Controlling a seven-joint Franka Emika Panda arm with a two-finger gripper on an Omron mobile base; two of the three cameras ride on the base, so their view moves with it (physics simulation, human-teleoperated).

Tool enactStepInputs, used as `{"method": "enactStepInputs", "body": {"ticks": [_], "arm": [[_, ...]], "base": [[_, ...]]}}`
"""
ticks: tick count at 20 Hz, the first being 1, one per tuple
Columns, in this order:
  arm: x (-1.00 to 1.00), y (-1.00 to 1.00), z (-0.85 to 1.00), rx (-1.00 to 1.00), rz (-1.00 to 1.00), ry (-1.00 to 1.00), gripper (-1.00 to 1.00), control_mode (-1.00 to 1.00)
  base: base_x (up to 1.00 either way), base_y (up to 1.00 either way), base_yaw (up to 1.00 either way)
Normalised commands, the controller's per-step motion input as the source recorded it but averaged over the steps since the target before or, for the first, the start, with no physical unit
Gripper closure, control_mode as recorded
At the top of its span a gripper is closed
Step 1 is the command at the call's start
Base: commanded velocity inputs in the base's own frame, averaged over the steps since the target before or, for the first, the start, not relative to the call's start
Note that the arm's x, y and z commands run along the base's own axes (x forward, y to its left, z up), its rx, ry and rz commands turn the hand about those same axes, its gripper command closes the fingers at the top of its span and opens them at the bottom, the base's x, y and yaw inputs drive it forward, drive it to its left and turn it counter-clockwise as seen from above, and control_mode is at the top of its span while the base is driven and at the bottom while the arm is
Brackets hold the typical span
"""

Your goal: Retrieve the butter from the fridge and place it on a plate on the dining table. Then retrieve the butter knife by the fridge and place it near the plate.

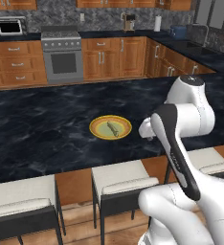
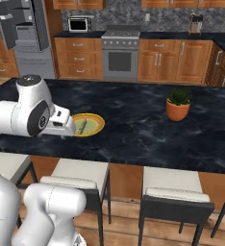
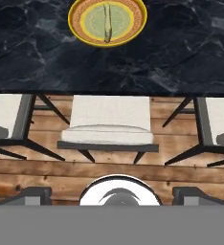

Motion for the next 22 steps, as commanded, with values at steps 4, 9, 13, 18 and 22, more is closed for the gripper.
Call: {"method": "enactStepInputs", "body": {"ticks": [4, 9, 13, 18, 22], "arm": [[0.00, 0.03, 0.00, -0.08, -0.04, 0.17, -1.00, -1.00], [0.00, 0.00, -0.12, -0.10, -0.12, 0.10, -1.00, -1.00], [0.00, 0.00, -0.15, -0.05, -0.06, 0.01, -1.00, -1.00], [0.00, 0.00, 0.00, 0.00, 0.00, 0.00, -1.00, -1.00], [-0.01, 0.00, 0.00, 0.00, 0.00, 0.00, -1.00, -1.00]], "base": [[0.00, 0.00, 0.00], [0.00, 0.00, 0.00], [0.00, 0.00, 0.00], [0.00, 0.00, 0.00], [0.00, 0.00, 0.00]]}}
